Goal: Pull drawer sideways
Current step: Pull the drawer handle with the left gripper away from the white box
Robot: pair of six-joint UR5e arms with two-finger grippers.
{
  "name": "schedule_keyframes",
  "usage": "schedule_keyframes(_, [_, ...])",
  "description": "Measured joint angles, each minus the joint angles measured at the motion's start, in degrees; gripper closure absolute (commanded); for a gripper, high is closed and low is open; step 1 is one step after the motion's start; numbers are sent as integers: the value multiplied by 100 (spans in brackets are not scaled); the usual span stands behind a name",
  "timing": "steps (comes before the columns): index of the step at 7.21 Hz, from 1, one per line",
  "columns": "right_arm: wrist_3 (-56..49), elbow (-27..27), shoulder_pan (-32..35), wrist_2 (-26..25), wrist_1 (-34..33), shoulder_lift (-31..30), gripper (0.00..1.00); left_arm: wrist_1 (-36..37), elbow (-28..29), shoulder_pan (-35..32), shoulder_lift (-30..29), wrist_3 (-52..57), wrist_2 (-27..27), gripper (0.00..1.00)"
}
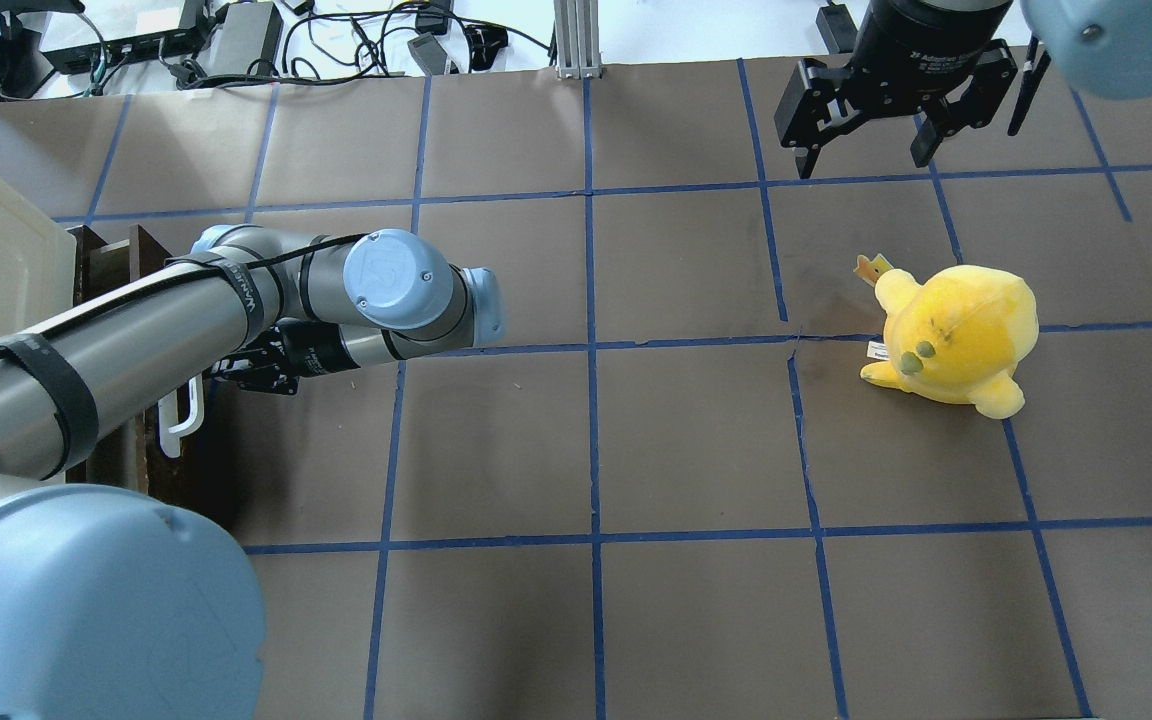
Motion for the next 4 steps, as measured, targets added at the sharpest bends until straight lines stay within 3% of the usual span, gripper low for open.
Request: schedule_keyframes(4, [0,0,0,-1,0,0,0,14,59,-213,0,74,-10,79])
